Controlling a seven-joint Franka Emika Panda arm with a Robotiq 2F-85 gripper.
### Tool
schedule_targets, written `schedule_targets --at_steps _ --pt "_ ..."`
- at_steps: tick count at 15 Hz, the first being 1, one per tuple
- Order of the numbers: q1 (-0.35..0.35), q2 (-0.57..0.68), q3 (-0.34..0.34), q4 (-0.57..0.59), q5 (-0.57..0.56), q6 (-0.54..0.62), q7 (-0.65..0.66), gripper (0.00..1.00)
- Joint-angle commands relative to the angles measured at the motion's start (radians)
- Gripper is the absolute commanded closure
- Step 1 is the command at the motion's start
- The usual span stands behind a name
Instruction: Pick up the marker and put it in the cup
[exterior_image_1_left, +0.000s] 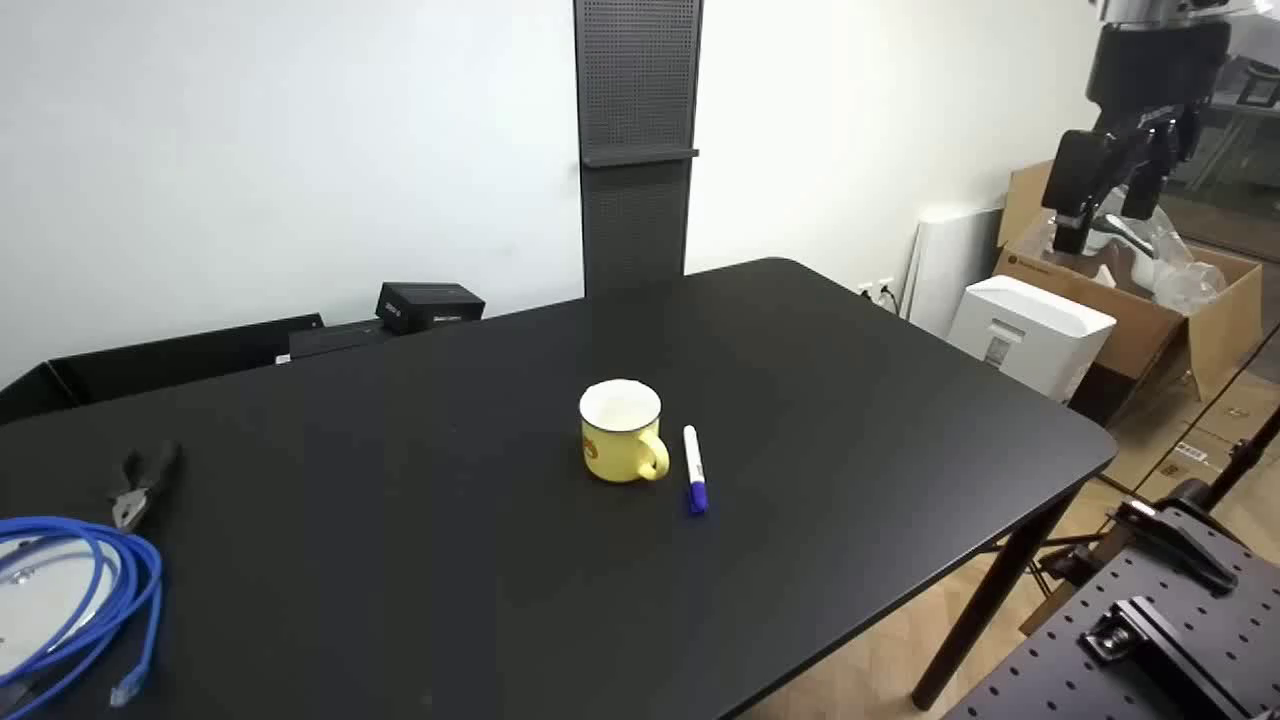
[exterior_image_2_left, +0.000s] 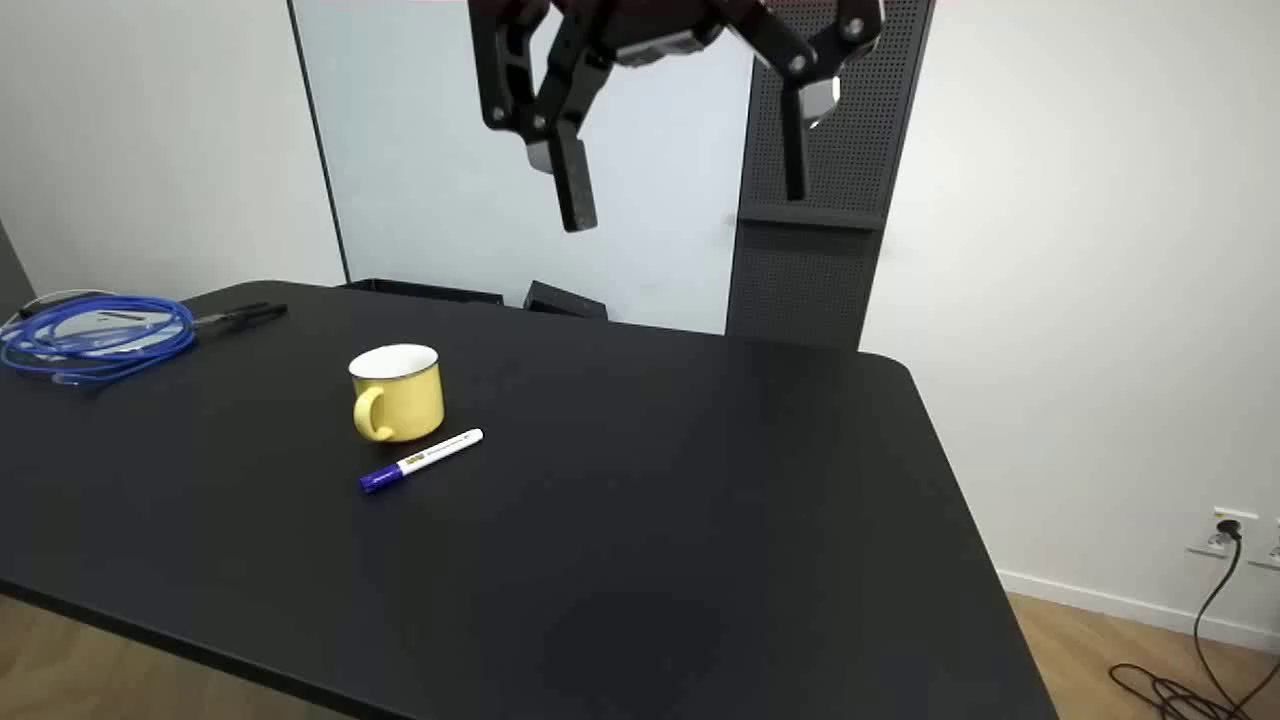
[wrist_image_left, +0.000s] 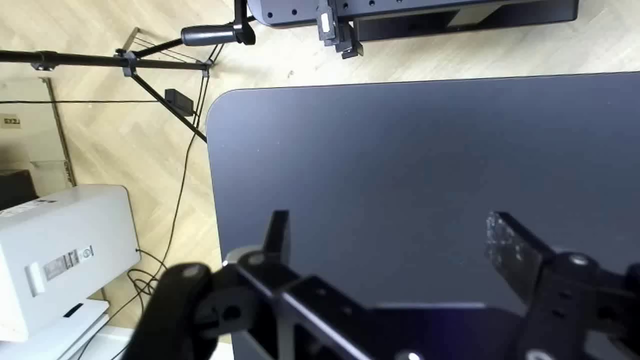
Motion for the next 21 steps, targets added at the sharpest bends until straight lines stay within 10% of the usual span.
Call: schedule_targets --at_steps 1,11,21 --pt "0.009 -0.001 -0.008 0.002 -0.004 -0.004 0.004 0.0" --pt "0.009 -0.001 -0.008 0.002 -0.004 -0.004 0.004 0.0" --pt "0.206 0.143 0.071 -0.102 0.138 0.213 -0.012 0.0"
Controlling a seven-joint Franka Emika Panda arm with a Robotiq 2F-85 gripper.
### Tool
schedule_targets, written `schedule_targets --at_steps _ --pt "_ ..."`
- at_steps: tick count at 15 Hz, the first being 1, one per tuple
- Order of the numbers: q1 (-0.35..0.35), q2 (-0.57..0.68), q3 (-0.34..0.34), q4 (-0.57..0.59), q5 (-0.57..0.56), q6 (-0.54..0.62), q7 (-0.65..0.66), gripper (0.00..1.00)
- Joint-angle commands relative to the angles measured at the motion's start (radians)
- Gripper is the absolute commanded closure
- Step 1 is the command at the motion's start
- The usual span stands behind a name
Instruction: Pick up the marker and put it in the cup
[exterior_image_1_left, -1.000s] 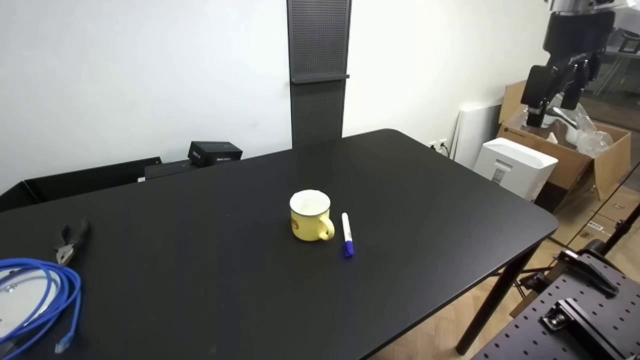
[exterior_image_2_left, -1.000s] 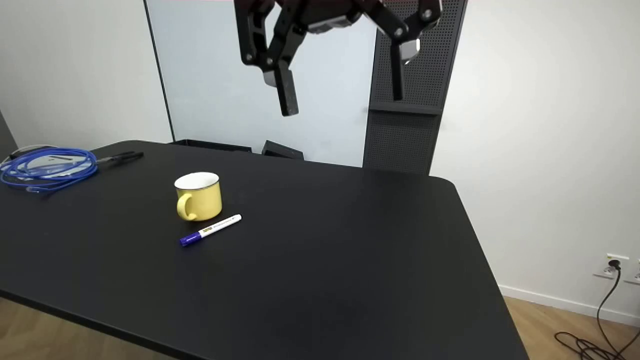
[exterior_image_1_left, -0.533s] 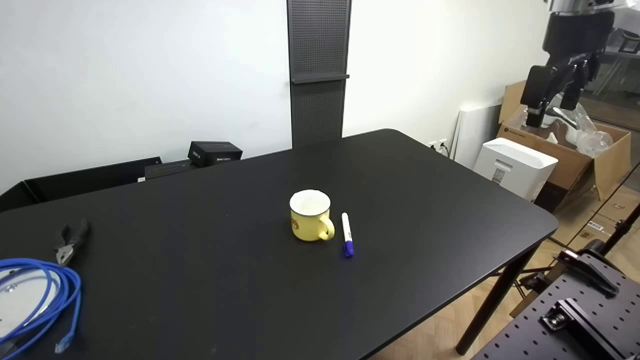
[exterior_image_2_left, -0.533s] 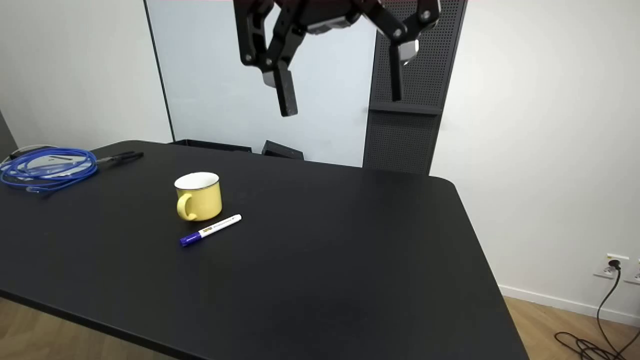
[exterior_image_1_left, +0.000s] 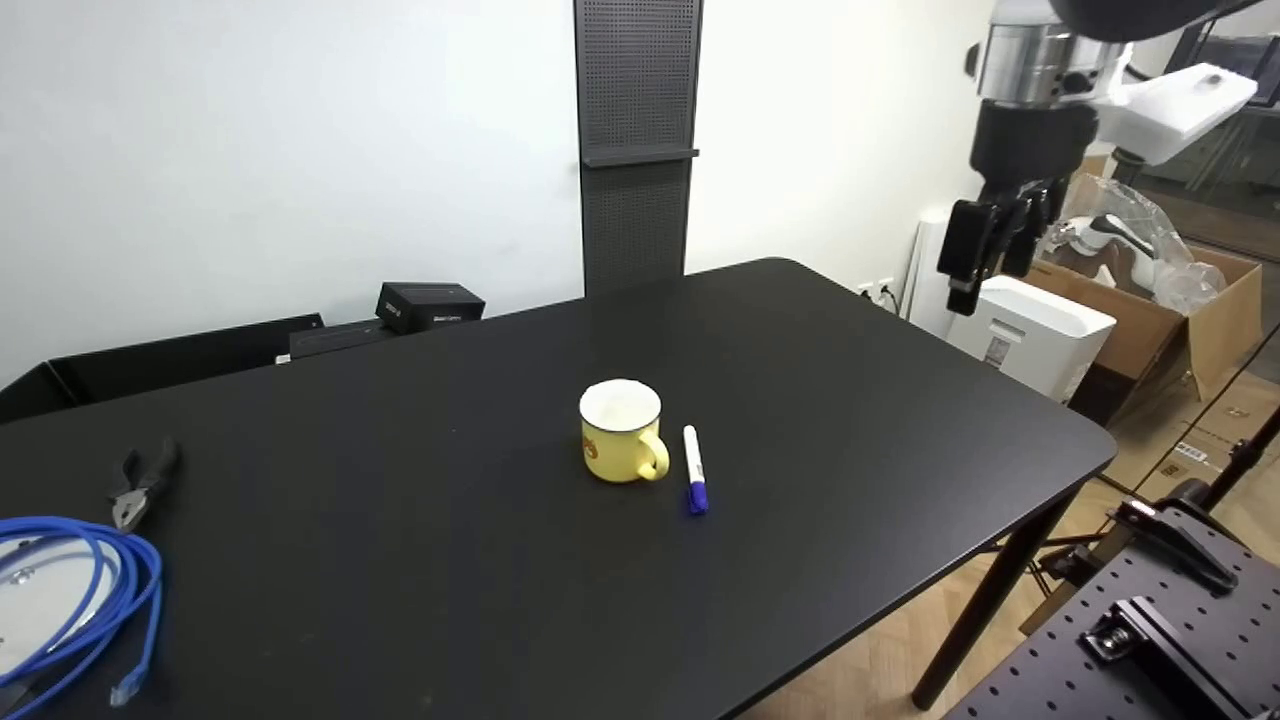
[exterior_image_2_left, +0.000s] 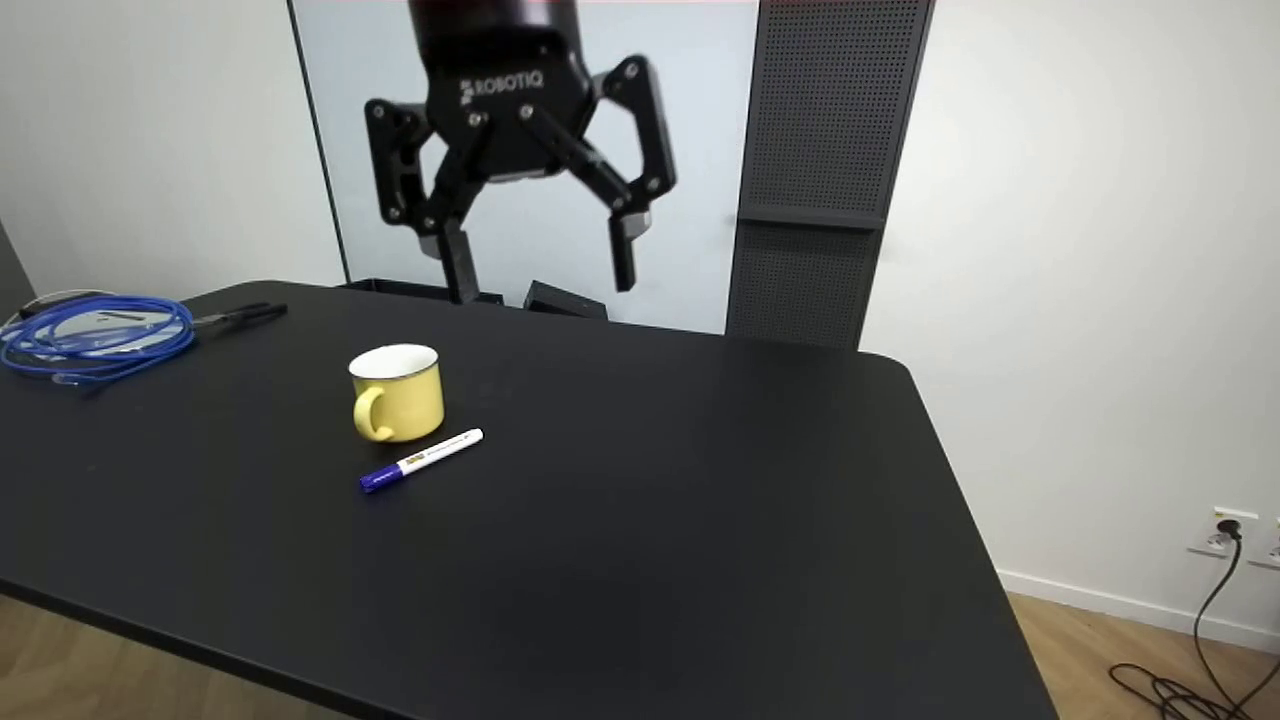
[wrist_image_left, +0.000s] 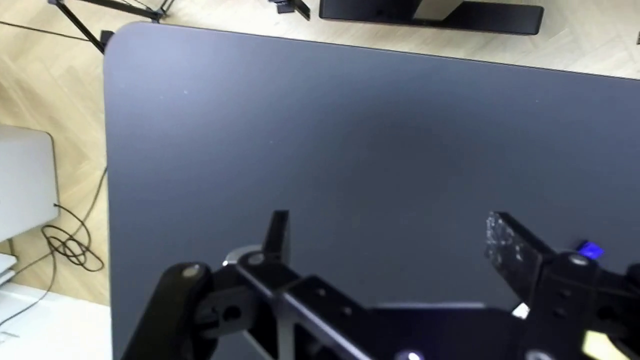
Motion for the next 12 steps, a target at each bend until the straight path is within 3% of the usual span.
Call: schedule_targets --at_steps 1,8,12 --pt "0.078 0.066 0.041 -0.039 0.065 0.078 -0.007 0.0" --pt "0.066 0.08 0.066 -0.047 0.036 0.092 0.022 0.0" --pt "0.085 0.165 0.089 -0.042 0.126 0.188 0.145 0.0"
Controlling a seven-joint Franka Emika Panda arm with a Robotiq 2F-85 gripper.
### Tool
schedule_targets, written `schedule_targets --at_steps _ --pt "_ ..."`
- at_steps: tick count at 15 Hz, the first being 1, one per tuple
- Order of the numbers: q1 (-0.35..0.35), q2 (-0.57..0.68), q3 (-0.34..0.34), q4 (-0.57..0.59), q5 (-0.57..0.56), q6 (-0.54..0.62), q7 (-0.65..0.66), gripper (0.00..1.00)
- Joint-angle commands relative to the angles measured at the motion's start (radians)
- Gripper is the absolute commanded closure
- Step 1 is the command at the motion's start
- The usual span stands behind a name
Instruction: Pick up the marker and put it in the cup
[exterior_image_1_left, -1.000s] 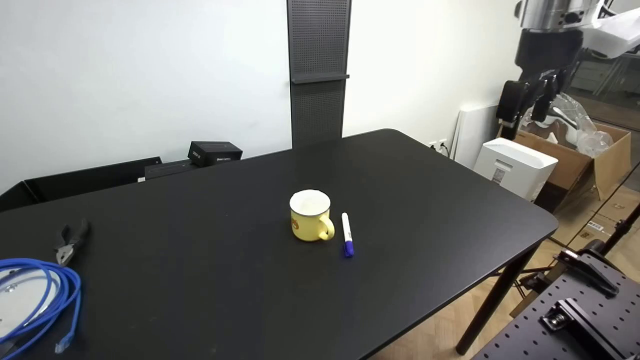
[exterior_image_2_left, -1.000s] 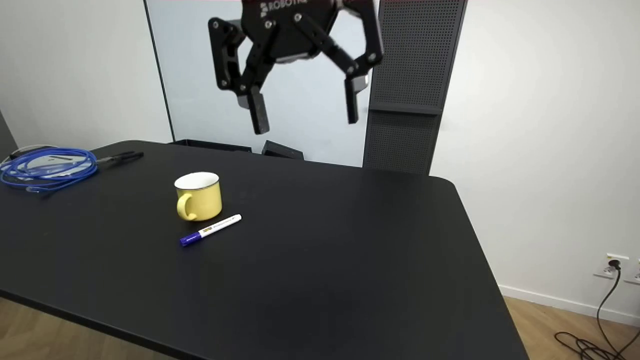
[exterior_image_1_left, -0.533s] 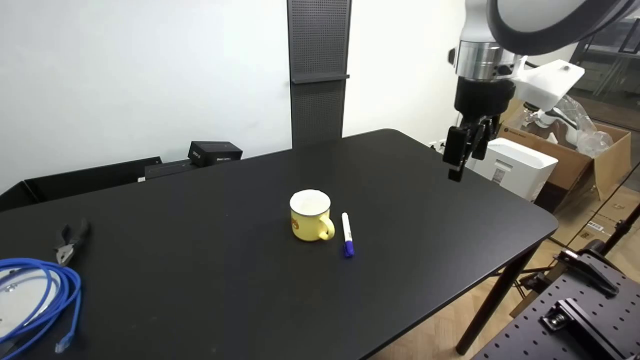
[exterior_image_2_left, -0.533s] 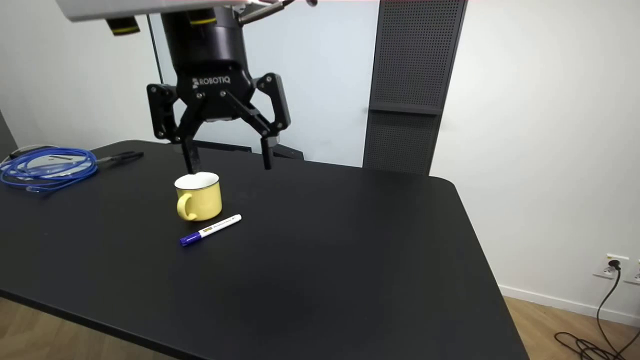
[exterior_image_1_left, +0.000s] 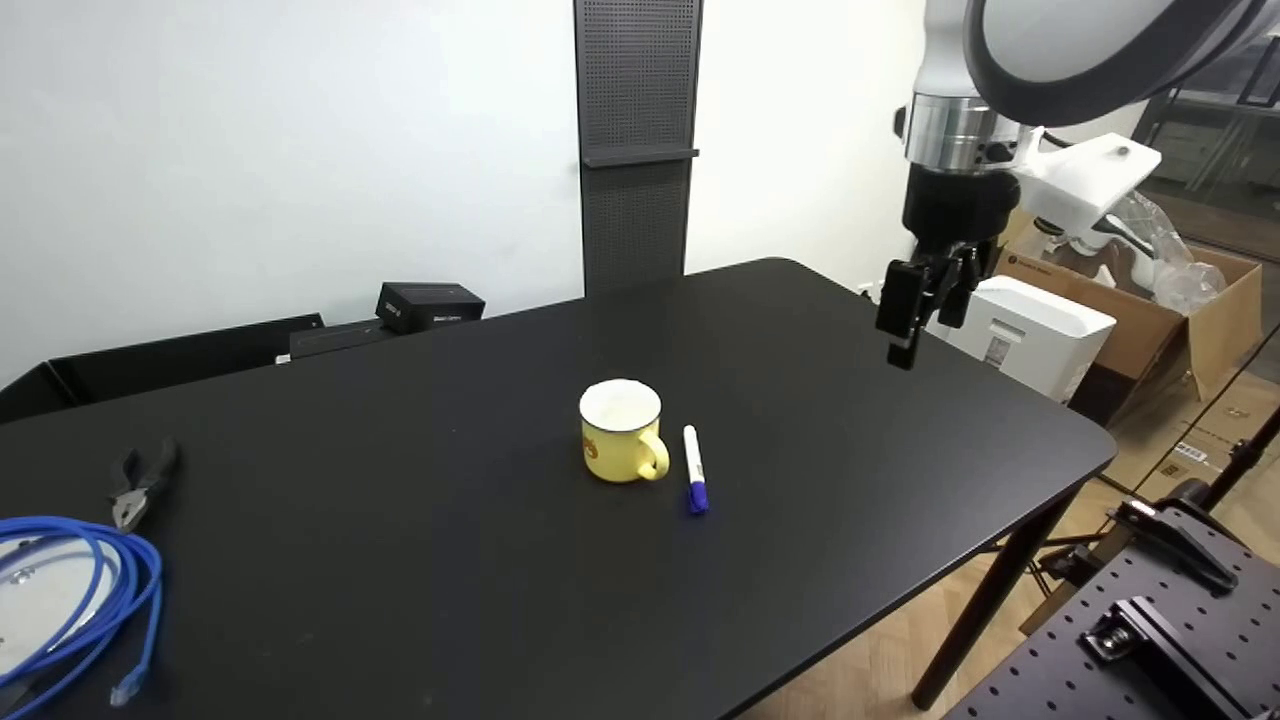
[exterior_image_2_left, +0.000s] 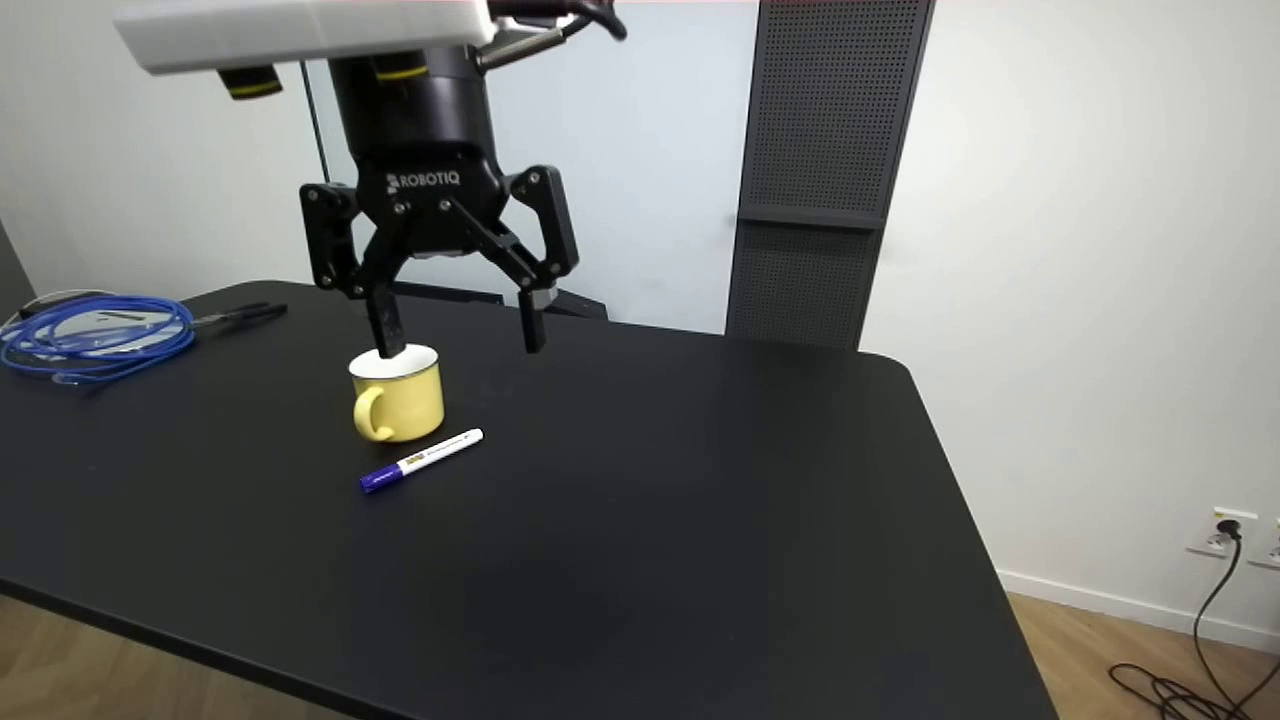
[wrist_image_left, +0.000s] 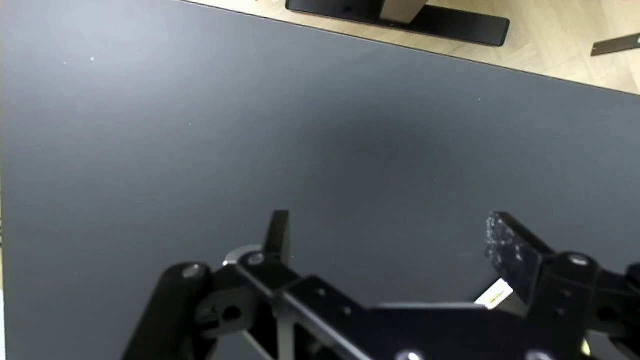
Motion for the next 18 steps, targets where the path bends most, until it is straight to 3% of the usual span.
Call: schedule_targets --at_steps 1,7,8,13,18 --pt "0.011 0.095 0.053 0.0 0.073 0.119 0.162 0.0" --pt "0.033 0.305 0.17 0.027 0.15 0.361 0.521 0.0" --pt "0.032 0.238 0.134 0.005 0.138 0.307 0.398 0.0" --pt "0.039 0.317 0.155 0.02 0.133 0.374 0.506 0.0" --pt "0.01 0.421 0.164 0.06 0.008 0.504 0.692 0.0"
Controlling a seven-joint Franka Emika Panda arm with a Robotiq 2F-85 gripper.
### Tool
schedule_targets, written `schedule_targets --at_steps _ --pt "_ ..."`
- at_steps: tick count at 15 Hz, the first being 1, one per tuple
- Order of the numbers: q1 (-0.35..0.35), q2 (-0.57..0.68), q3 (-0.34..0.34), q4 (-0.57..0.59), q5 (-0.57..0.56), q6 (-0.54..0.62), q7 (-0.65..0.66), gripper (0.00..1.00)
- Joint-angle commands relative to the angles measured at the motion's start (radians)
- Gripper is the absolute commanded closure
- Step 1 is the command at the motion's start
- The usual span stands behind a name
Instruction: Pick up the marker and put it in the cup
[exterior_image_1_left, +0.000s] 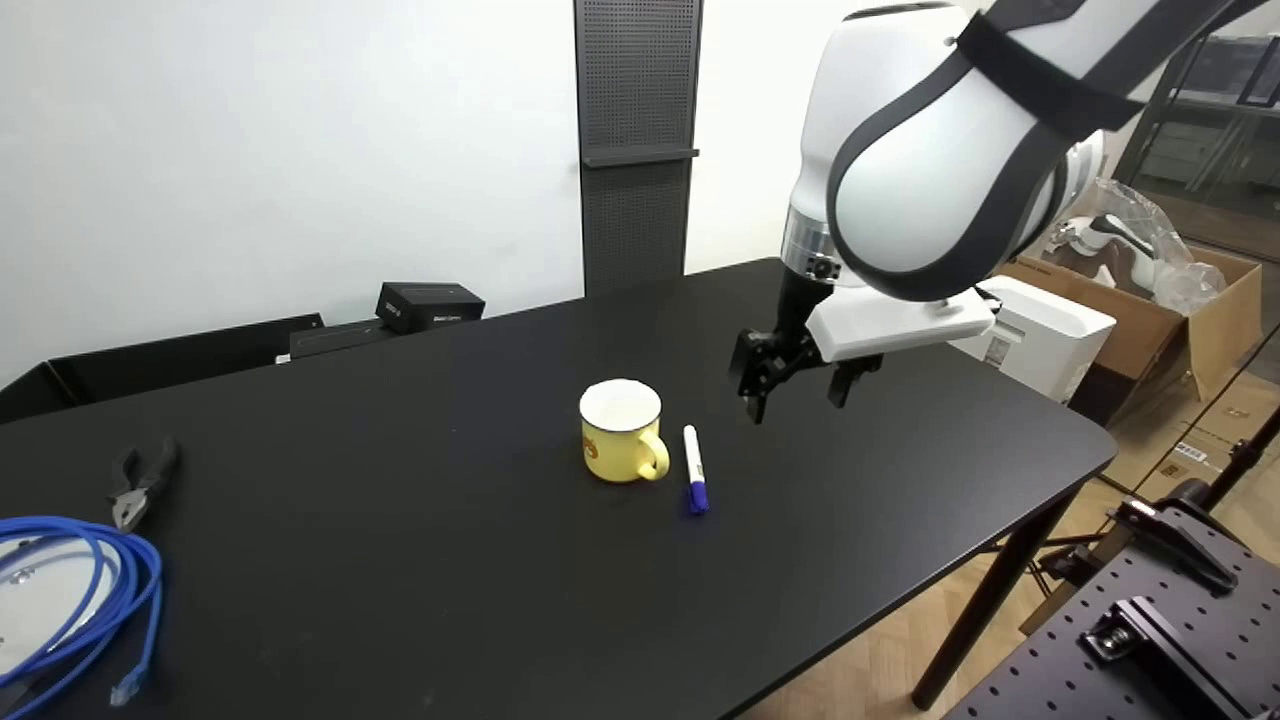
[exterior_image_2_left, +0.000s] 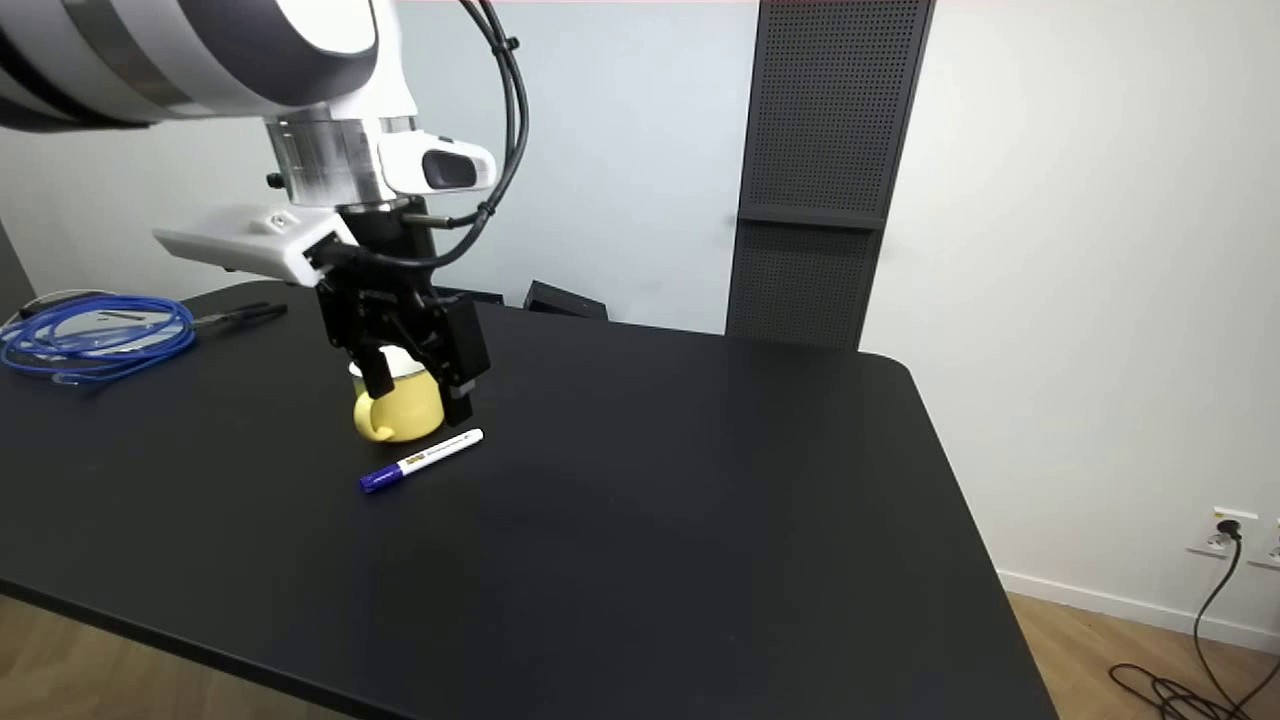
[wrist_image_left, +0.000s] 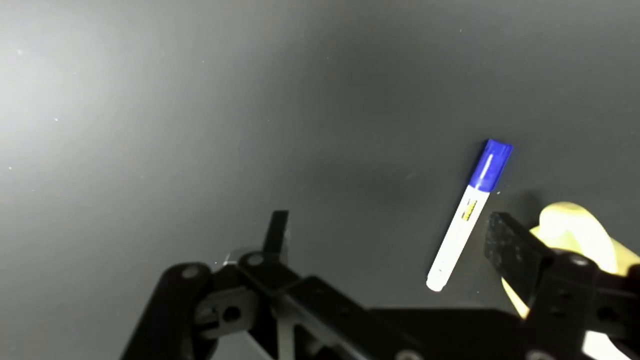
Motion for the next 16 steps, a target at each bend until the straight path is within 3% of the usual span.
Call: schedule_targets --at_steps 1,8,16 --pt "-0.019 0.103 0.004 0.053 -0.13 0.086 0.184 0.0" --pt "0.03 0.264 -0.023 0.169 -0.371 0.113 0.474 0.0" --pt "0.092 0.435 -0.041 0.292 -0.381 0.146 0.563 0.0"
